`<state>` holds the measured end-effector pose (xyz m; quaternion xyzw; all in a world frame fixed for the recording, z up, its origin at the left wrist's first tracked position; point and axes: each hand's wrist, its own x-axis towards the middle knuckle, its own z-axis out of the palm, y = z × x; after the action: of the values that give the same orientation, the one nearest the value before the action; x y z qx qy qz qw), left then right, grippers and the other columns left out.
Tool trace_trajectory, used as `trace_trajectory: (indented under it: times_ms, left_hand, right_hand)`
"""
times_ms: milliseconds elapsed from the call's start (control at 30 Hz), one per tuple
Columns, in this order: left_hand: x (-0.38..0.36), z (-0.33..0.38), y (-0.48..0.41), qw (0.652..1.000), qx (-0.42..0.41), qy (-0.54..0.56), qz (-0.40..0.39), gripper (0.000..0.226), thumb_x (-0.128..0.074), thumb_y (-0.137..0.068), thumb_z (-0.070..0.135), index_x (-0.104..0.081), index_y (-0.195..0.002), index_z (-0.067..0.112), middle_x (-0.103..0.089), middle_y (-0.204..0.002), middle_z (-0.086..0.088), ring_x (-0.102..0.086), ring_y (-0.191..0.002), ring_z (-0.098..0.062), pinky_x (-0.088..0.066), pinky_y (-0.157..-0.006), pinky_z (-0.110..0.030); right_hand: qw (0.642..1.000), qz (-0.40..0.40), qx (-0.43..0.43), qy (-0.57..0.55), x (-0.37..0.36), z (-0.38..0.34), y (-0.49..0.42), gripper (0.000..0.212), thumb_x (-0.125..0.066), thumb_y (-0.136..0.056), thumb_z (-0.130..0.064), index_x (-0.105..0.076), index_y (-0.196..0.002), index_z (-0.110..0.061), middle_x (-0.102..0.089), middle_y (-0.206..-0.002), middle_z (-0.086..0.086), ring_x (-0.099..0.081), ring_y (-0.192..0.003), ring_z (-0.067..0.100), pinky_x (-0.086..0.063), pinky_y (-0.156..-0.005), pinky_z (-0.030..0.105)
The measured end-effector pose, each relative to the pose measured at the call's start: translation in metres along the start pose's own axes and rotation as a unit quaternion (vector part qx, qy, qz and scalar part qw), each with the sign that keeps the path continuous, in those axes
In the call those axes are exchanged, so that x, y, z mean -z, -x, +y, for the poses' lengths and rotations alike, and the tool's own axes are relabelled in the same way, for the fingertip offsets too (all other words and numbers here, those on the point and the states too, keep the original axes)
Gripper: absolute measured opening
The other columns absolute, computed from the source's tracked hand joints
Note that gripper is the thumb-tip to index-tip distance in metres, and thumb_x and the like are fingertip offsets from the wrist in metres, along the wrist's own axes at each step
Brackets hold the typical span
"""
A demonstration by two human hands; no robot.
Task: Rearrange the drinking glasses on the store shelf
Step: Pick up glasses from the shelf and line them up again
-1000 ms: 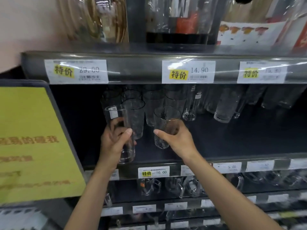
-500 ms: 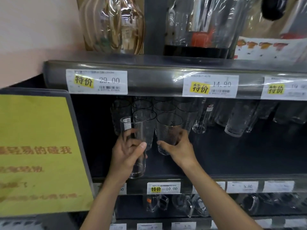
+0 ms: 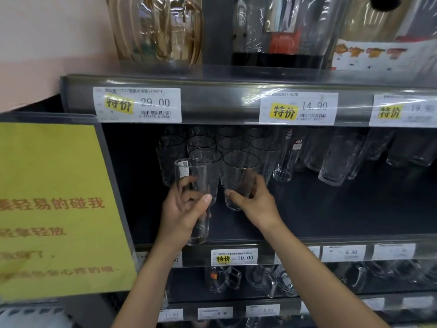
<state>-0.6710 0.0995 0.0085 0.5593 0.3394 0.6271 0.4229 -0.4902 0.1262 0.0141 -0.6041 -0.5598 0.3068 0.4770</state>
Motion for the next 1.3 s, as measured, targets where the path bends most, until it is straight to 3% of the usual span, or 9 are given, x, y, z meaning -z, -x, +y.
trace_trajectory:
  times_ms: [133, 300, 500, 633, 767, 900, 1033, 1133, 1300]
  left_hand:
    - [0.000, 0.000, -0.001, 1.000, -0.001, -0.005, 0.000, 0.055, -0.074, -0.071, 0.035, -0.053, -0.118, 0.017, -0.070, -0.080, -0.006, -0.068, -0.063, -0.026, -0.057, -0.062, -0.033]
    - [-0.002, 0.000, -0.001, 1.000, -0.005, -0.014, 0.003, 0.041, -0.068, -0.078, 0.020, -0.053, -0.116, 0.019, -0.069, -0.078, -0.004, -0.066, -0.061, -0.026, -0.055, -0.060, -0.033]
    - [-0.002, -0.002, 0.000, 1.000, -0.001, -0.019, 0.003, 0.053, -0.074, -0.069, 0.040, -0.053, -0.115, 0.023, -0.070, -0.079, -0.001, -0.067, -0.063, -0.025, -0.056, -0.063, -0.037]
    - [-0.003, -0.003, 0.002, 0.999, -0.007, -0.034, 0.003, 0.055, -0.074, -0.069, 0.041, -0.053, -0.117, 0.023, -0.066, -0.077, -0.004, -0.066, -0.067, -0.029, -0.056, -0.066, -0.038]
    - [-0.009, 0.000, 0.004, 0.999, -0.011, -0.040, -0.002, 0.057, -0.073, -0.069, 0.042, -0.052, -0.118, 0.021, -0.065, -0.080, -0.010, -0.066, -0.070, -0.031, -0.057, -0.068, -0.035]
    - [-0.027, 0.010, 0.011, 1.000, 0.001, -0.016, 0.012, 0.060, -0.069, -0.068, 0.048, -0.052, -0.117, 0.018, -0.067, -0.077, -0.013, -0.065, -0.059, -0.028, -0.056, -0.062, -0.027]
    - [-0.056, 0.013, 0.020, 1.000, 0.000, 0.015, 0.011, 0.054, -0.069, -0.070, 0.048, -0.054, -0.114, 0.020, -0.070, -0.076, -0.004, -0.065, -0.057, -0.024, -0.056, -0.057, -0.029]
    - [-0.087, 0.011, 0.026, 1.000, 0.002, 0.027, 0.002, 0.053, -0.068, -0.072, 0.048, -0.055, -0.115, 0.020, -0.068, -0.074, -0.005, -0.065, -0.057, -0.025, -0.056, -0.057, -0.029]
    - [-0.150, 0.001, 0.029, 0.999, 0.032, 0.026, 0.014, 0.053, -0.060, -0.083, 0.059, -0.051, -0.118, 0.020, -0.061, -0.082, -0.011, -0.060, -0.064, -0.035, -0.054, -0.053, -0.028]
  right_hand:
    - [1.000, -0.003, -0.002, -0.001, 0.000, 0.001, -0.001, 0.060, -0.082, -0.077, -0.042, -0.047, -0.124, -0.032, -0.064, -0.112, -0.013, -0.059, -0.106, 0.006, -0.038, -0.073, 0.004]
    - [1.000, -0.007, -0.007, -0.001, -0.001, 0.002, -0.003, 0.072, -0.081, -0.076, -0.046, -0.045, -0.135, -0.028, -0.063, -0.126, -0.009, -0.058, -0.115, 0.009, -0.040, -0.090, 0.018]
    - [0.999, -0.020, -0.020, 0.035, -0.001, 0.005, -0.002, 0.070, -0.083, -0.076, -0.041, -0.048, -0.134, -0.020, -0.064, -0.128, -0.004, -0.060, -0.116, 0.012, -0.042, -0.089, 0.018]
    - [0.998, -0.035, -0.022, 0.051, 0.003, 0.003, -0.002, 0.069, -0.082, -0.078, -0.037, -0.047, -0.134, -0.018, -0.062, -0.129, -0.002, -0.057, -0.114, 0.011, -0.039, -0.088, 0.016]
    - [0.995, -0.067, -0.030, 0.068, 0.015, 0.004, -0.002, 0.083, -0.082, -0.076, -0.043, -0.039, -0.143, -0.018, -0.062, -0.130, -0.002, -0.058, -0.121, 0.016, -0.038, -0.089, 0.019]
    - [0.987, -0.101, -0.024, 0.126, 0.054, 0.012, 0.006, 0.094, -0.077, -0.077, -0.054, -0.029, -0.151, -0.022, -0.066, -0.120, -0.002, -0.059, -0.111, 0.013, -0.042, -0.090, 0.022]
    - [0.957, -0.146, -0.001, 0.250, 0.114, 0.027, 0.012, 0.074, -0.069, -0.083, -0.058, -0.043, -0.144, -0.025, -0.067, -0.118, -0.002, -0.059, -0.116, 0.017, -0.047, -0.100, 0.030]
    - [0.934, -0.172, 0.000, 0.313, 0.164, 0.041, 0.017, 0.071, -0.065, -0.083, -0.063, -0.048, -0.140, -0.025, -0.065, -0.124, 0.001, -0.062, -0.113, 0.017, -0.050, -0.098, 0.033]
    - [0.895, -0.192, 0.014, 0.402, 0.240, 0.070, 0.020, 0.096, -0.048, -0.066, -0.092, -0.052, -0.138, -0.029, -0.058, -0.133, -0.004, -0.058, -0.113, 0.015, -0.048, -0.092, 0.029]
